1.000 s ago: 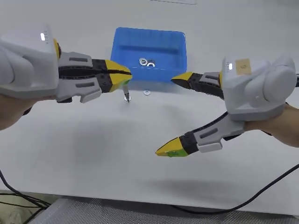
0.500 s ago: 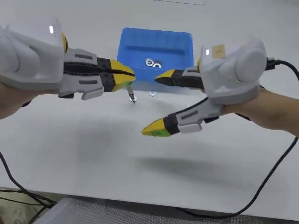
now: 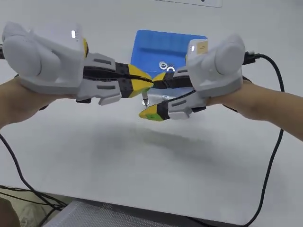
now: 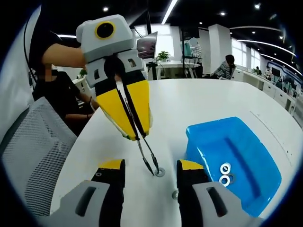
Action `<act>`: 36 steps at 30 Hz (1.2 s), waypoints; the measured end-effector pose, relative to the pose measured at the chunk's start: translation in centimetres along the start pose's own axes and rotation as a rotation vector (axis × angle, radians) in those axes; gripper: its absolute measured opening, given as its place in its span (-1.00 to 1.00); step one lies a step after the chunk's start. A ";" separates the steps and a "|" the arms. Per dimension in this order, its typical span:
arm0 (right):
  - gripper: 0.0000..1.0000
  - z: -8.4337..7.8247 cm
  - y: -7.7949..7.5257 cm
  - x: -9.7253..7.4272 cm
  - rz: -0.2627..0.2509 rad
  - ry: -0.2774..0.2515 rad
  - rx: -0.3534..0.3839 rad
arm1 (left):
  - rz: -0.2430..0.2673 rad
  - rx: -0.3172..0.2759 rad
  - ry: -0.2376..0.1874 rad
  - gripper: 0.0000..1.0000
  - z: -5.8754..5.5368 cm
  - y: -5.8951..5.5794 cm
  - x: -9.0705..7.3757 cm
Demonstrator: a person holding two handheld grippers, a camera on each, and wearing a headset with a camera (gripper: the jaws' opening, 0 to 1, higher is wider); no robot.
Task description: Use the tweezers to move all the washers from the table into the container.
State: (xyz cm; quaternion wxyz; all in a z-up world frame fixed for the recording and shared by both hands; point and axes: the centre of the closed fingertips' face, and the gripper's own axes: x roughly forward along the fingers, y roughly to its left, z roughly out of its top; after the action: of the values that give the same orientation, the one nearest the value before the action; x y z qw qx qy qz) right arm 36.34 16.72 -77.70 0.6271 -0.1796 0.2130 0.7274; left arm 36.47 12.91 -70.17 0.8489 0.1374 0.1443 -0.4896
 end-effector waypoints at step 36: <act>-0.79 0.4 0.8 0.4 0.038 0.032 -0.175 | -0.007 -0.006 0.021 -0.89 -1.1 0.2 0.0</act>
State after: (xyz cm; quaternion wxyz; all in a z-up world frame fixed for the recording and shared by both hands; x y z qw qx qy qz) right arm 35.50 17.17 -77.46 0.5918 -0.2411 0.1619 0.7519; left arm 36.50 13.45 -71.15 0.8460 0.1393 0.1550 -0.4909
